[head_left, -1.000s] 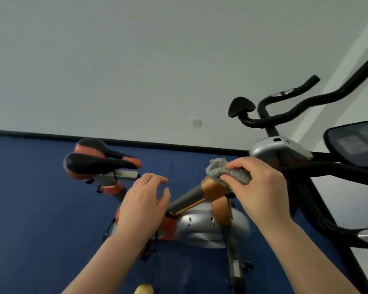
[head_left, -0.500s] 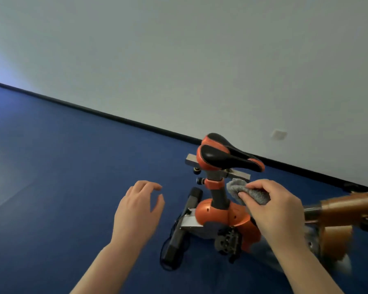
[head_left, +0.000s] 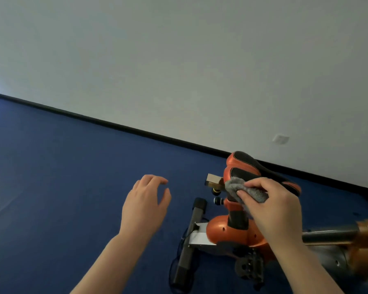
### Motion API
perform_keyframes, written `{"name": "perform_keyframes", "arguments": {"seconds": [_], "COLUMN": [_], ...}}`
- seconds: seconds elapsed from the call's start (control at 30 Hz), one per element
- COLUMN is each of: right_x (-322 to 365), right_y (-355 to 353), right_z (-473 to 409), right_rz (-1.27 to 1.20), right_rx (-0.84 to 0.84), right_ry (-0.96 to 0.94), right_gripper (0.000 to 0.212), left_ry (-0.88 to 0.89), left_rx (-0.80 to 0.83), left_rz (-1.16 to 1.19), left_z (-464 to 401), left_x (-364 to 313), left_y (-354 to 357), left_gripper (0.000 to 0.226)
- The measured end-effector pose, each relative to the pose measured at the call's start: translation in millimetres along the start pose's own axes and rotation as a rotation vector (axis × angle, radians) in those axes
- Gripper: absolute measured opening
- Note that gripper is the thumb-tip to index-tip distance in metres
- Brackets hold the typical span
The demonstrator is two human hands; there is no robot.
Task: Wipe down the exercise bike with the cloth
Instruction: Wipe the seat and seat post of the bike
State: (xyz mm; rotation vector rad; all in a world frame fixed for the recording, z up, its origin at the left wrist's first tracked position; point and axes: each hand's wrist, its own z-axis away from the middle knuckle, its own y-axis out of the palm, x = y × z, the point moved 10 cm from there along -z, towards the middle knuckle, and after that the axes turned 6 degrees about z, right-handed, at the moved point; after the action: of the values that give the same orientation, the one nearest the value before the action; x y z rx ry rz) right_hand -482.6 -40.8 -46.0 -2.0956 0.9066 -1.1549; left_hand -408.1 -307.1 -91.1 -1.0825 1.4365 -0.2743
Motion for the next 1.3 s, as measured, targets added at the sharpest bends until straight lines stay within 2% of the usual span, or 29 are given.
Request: {"name": "perform_keyframes", "arguments": {"seconds": [0.3,0.5,0.67,0.83,0.97,1.1,1.3], "right_x": [23.4,33.2,33.8,36.3,33.4,13.1,-41.8], "right_y": [68.3,119.2,167.3,175.7,168.8,159.3,151.5], "right_z": [-90.7,-154.0,-197.1,-224.2,-233.6,-237.0,-253.2], "right_rz": [0.010,0.086,0.178,0.267,0.332,0.382,0.444], "right_rx": [-0.046,-0.094,-0.160,-0.265,-0.334,-0.417,-0.497], "right_ry": [0.018,0.081,0.293,0.511,0.637,0.743,0.862], "right_gripper": [0.022,0.022,0.020,0.020,0.018,0.019,0.022], "left_ry": [0.042,0.105,0.262,0.386,0.428,0.542,0.749], "left_rx": [-0.005,0.061,0.224,0.332,0.411,0.507,0.610], "left_rz": [0.008,0.036,0.069,0.071,0.176,0.245,0.203], "left_z": [-128.5,-229.1,-330.5,-425.0,-478.1,-495.9,-515.3], "left_x": [26.3,56.9,74.2,81.0,61.7,16.7,-64.1], "left_y": [-4.0,15.1,44.0,53.3,80.8,131.7,208.1], "left_gripper": [0.018,0.019,0.019,0.017,0.016,0.017,0.022]}}
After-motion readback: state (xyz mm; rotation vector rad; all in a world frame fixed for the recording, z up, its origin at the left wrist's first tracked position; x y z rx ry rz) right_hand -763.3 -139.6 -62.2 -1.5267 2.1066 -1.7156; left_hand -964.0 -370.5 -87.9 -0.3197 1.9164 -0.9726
